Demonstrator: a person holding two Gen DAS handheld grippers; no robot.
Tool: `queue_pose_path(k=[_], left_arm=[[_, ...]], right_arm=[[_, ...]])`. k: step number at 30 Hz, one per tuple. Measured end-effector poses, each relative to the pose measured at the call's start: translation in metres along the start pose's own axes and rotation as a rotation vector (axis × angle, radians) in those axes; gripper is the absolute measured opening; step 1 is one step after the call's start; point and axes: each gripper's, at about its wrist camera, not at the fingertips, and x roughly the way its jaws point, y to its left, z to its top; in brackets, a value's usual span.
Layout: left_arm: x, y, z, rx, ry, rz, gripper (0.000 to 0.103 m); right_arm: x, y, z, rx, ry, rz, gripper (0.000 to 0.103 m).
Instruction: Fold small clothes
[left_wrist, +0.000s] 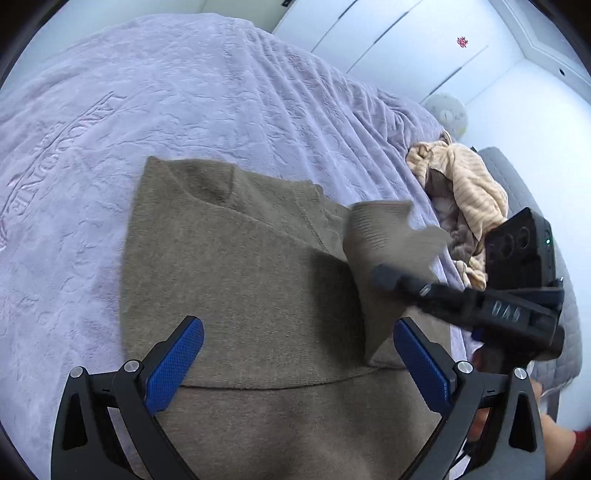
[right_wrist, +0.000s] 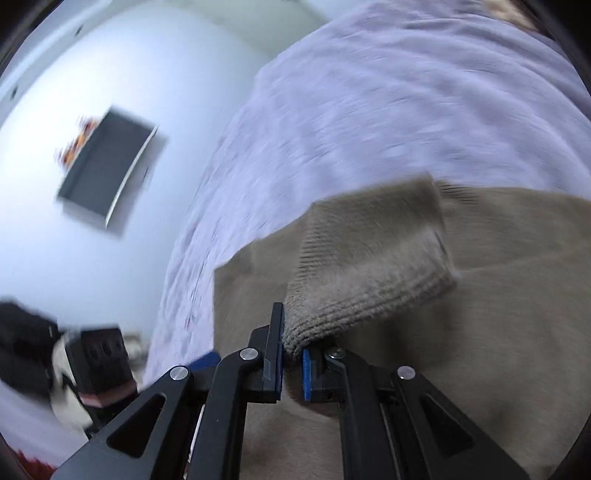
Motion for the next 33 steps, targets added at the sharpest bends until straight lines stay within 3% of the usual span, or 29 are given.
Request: queue_pose_path(k=[3,4,6,7,9,15,20,21,23,25,26,27,28,30,33], left_arm=[[0.002,0.012,0.001,-0.024,0.008,0.017,0.102],[0.004,0.016,0.002,-0.037,0.015,0.007,0.102],[0.013,0.024,0.003,-0.088,0.041,-0.021,0.102],[0.015,0.025,0.002,-0.106,0.046,-0.035,0.102],[0.021,0.026,0.002,-0.115,0.051,-0.055,0.102],[0.036,0.026,0.011,-0.139,0.06,-0.024,0.102],[0.046,0.027,0.014,-0.172,0.029,0.009,0.101],[0.047,0.025,0.014,-0.172,0.018,0.029,0.096],[0.052,0.021,0.015,-0.162,0.022,0.102,0.045],[0.056,0.024,0.016,-0.171,0.04,0.102,0.014],[0.055,0.027,0.017,-0.196,0.038,0.074,0.014],[0.052,0.026,0.017,-0.198,0.028,0.069,0.014],[0.048,0.023,0.018,-0.181,0.016,0.07,0.014],[0.039,0.014,0.018,-0.125,0.001,0.072,0.014],[0.037,0.006,0.017,-0.076,0.007,0.08,0.014]], right_arm=[[0.055,0.028,-0.011,-0.071,0.186,0.043,0.017],[0.07,0.029,-0.018,-0.061,0.249,0.032,0.029],[0.08,0.028,-0.028,-0.046,0.284,-0.013,0.041],[0.078,0.026,-0.032,-0.038,0.276,-0.014,0.05],[0.064,0.019,-0.039,0.003,0.241,-0.002,0.055],[-0.002,-0.025,-0.058,0.15,0.133,-0.045,0.055],[-0.075,-0.095,-0.088,0.437,-0.03,-0.054,0.055],[-0.084,-0.108,-0.092,0.478,-0.059,-0.051,0.055],[-0.108,-0.13,-0.103,0.582,-0.127,-0.03,0.055],[-0.111,-0.15,-0.11,0.693,-0.199,0.011,0.054],[-0.115,-0.158,-0.113,0.737,-0.223,0.037,0.052],[-0.114,-0.166,-0.116,0.777,-0.244,0.064,0.034],[-0.112,-0.17,-0.116,0.801,-0.25,0.072,0.004],[-0.106,-0.168,-0.109,0.784,-0.222,0.03,0.003],[-0.107,-0.16,-0.101,0.721,-0.189,0.077,0.006]])
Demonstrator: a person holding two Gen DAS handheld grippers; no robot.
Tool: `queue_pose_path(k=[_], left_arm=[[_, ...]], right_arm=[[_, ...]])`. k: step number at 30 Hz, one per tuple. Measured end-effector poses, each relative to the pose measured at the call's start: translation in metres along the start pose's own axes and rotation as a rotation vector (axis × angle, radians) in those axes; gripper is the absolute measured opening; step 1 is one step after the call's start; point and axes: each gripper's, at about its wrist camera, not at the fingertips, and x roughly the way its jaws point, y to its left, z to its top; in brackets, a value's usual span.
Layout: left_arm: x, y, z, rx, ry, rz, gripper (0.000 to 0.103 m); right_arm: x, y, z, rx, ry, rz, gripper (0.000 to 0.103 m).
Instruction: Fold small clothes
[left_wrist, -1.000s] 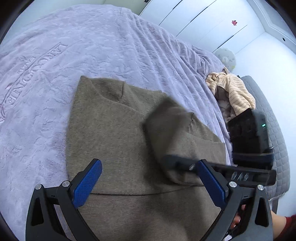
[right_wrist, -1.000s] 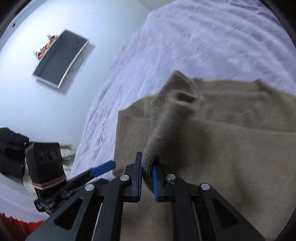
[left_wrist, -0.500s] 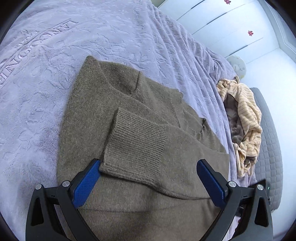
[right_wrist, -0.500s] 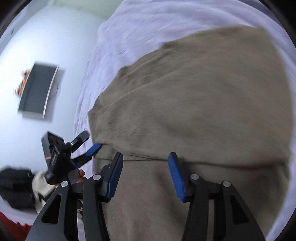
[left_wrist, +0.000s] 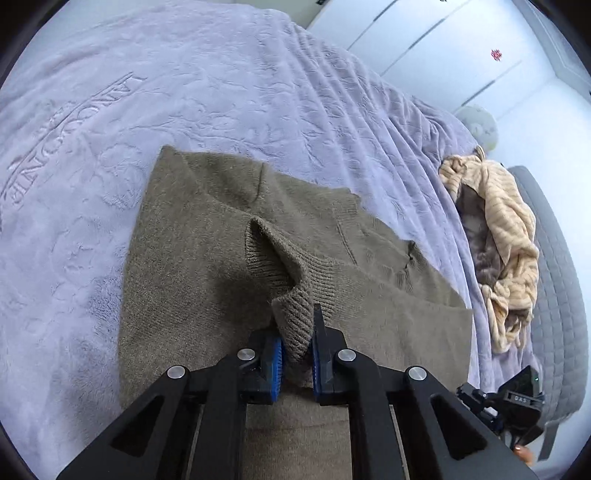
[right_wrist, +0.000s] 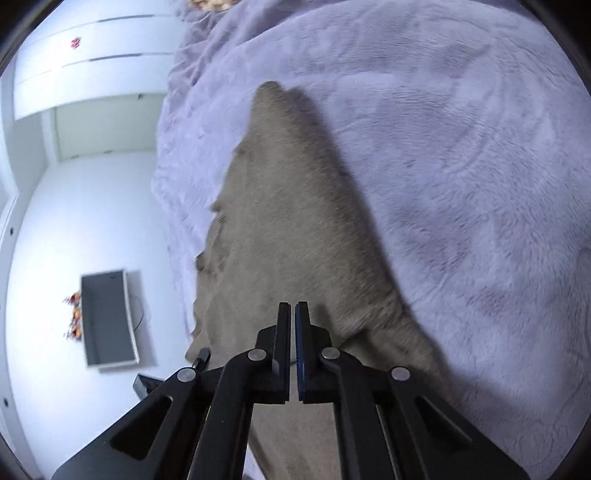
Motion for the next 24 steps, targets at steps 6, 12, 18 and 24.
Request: queue_pose_path(k=[6,12,18,24], left_arm=[[0.003,0.003,0.0,-0.028,0.015,0.012,0.014],[-0.009,-0.009,-0.004,0.051,0.019,0.031,0.014],[0.007,0.008,-0.021,0.053,0.076,0.071,0.014],[-0.021,0.027,-0.023,0.037,0.038,0.155,0.045]], right_arm=[[-0.011,-0.011,-0.019,-0.007,0.023,-0.062,0.068],[-0.012,-0.017,0.007,-0.001,-0.071,-0.065,0.006],[-0.027,-0.004,0.011,-0.188,-0.073,-0.186,0.006],[-0.022,-0.033,0.017,-0.143,-0.038,-0.148,0.006]])
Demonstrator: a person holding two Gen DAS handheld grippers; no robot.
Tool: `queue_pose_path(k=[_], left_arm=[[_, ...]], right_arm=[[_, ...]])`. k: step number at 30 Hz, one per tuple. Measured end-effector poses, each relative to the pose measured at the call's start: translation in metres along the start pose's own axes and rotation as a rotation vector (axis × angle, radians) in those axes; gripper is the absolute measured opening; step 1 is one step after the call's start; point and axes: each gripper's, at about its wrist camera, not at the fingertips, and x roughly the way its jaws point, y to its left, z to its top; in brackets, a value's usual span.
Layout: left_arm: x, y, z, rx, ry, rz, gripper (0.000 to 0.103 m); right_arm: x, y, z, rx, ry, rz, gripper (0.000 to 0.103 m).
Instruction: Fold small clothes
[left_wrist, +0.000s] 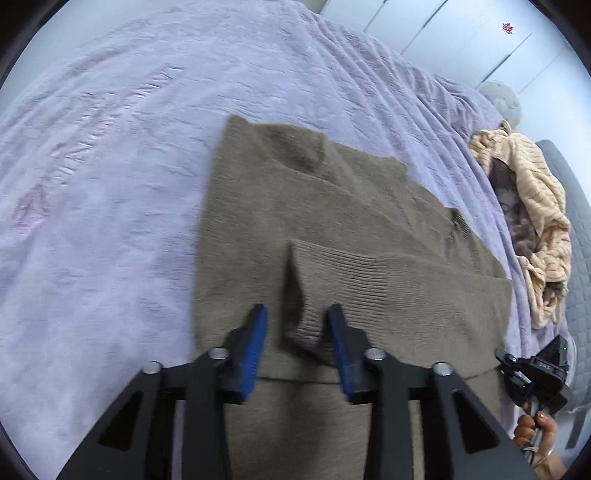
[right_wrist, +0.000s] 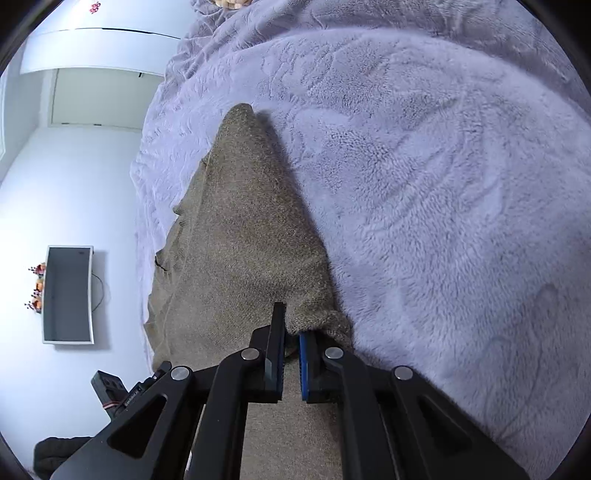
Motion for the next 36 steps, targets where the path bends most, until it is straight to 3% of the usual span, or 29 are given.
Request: queue_pose_path(k=[6,7,8,10,13,15,17,19,24,26,30,32,36], left_arm=[[-0.01,0.006,0.003,0.007,0.02,0.026,0.047],[-0.011,0.005,0.003,0.011,0.021,0.02,0.053],[-0.013,0.005,0.002,0.011,0.019,-0.004,0.066],[-0.014,-0.001,0.003,0.027,0.015,-0.074,0.068],[-0.004,-0.016,0.003,0.1,0.073,-0.148,0.068],[0.003,-0.028,0.001,0.166,0.095,-0.111,0.067],[0.001,-0.036,0.002,0.202,0.095,-0.106,0.051],[-0.009,-0.035,0.004,0.213,0.081,-0.114,0.05],[-0.008,-0.008,0.003,0.181,0.108,0.027,0.05],[-0.015,0.003,0.001,0.155,0.101,0.031,0.05],[-0.026,0.008,0.004,0.136,0.069,0.068,0.054],[-0.029,0.012,0.008,0.115,0.047,0.063,0.072],[-0.014,0.014,0.018,0.092,0.074,0.033,0.072]], right_arm=[[-0.008,0.009,-0.004,-0.033,0.04,-0.031,0.013],[-0.01,0.011,-0.005,-0.046,0.045,-0.044,0.015],[-0.012,0.014,-0.006,-0.059,0.049,-0.055,0.016],[-0.018,0.016,-0.008,-0.075,0.054,-0.07,0.021],[-0.024,0.015,-0.011,-0.073,0.053,-0.06,0.025],[-0.023,0.014,-0.013,-0.077,0.057,-0.06,0.025],[-0.02,0.012,-0.015,-0.076,0.061,-0.067,0.025],[-0.02,0.01,-0.015,-0.065,0.061,-0.069,0.025],[-0.022,0.01,-0.016,-0.077,0.067,-0.077,0.025],[-0.024,0.012,-0.016,-0.077,0.068,-0.083,0.025],[-0.033,0.022,-0.02,-0.131,0.066,-0.121,0.026],[-0.042,0.03,-0.021,-0.178,0.049,-0.142,0.027],[-0.056,0.04,-0.013,-0.237,0.001,-0.185,0.056]])
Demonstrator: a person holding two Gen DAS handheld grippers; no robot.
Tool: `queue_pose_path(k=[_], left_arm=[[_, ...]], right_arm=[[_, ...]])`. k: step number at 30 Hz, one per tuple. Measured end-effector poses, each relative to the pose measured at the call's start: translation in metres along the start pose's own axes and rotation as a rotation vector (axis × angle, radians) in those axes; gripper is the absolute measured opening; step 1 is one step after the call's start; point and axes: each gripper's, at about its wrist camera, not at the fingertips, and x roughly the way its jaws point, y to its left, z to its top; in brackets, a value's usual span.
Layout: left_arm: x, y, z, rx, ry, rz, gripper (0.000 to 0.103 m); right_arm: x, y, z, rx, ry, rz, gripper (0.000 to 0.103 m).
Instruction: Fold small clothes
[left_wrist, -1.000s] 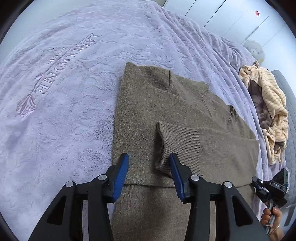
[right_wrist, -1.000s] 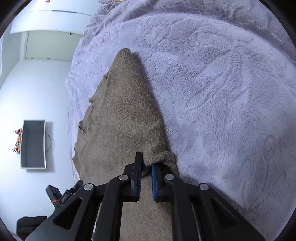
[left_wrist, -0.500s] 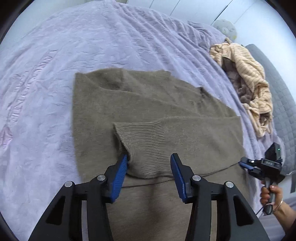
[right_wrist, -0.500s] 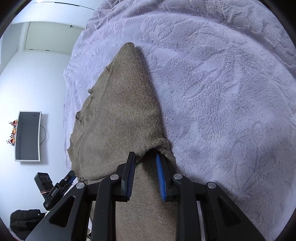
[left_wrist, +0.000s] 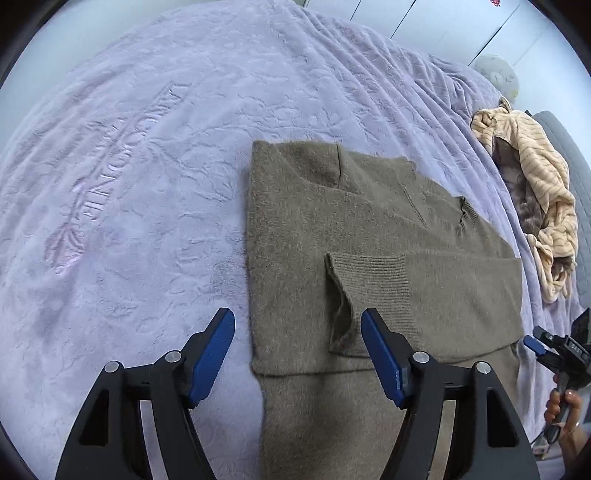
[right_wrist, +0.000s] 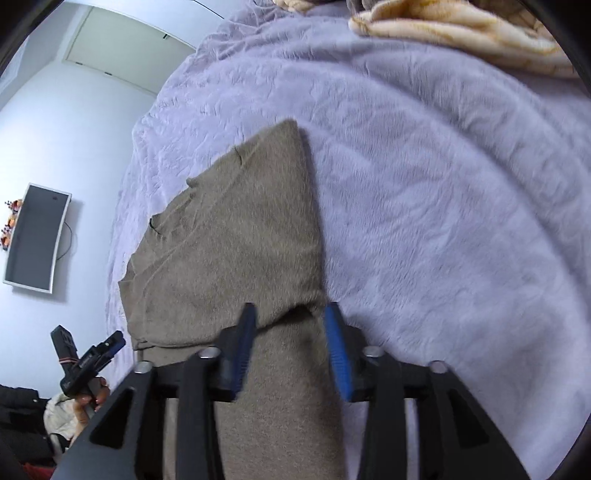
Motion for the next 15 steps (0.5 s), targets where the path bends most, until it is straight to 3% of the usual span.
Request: queue_pose_path(k=[4,7,8,10,11,12,15], left_arm=[[0.025,0.003,0.013,-0.042,0.04,-0.076,0.072],[0.042,-0.005,0.02,-0.055,0.059,-0.112,0.07],[0.043,-0.009,0.021,-0.044,0.052,-0.094,0.05],[0.045,-0.017,0.022,-0.01,0.057,-0.043,0.023],[0.04,-0.019,0.022,0.005,0.044,-0.036,0.02],[0.035,-0.023,0.023,0.031,0.022,-0.036,0.015],[0.025,-0.023,0.021,0.097,-0.01,-0.004,0.012]], right_arm=[[0.006,-0.008,0.017,0.018,-0.004,-0.012,0.058],[0.021,-0.013,0.029,0.035,0.021,0.029,0.058],[0.028,-0.013,0.032,0.036,0.036,0.044,0.058],[0.044,-0.013,0.039,0.051,0.077,0.056,0.057],[0.049,-0.012,0.04,0.056,0.097,0.05,0.05],[0.05,-0.009,0.041,0.045,0.107,0.048,0.012],[0.033,0.012,0.044,-0.075,0.083,0.04,0.008]])
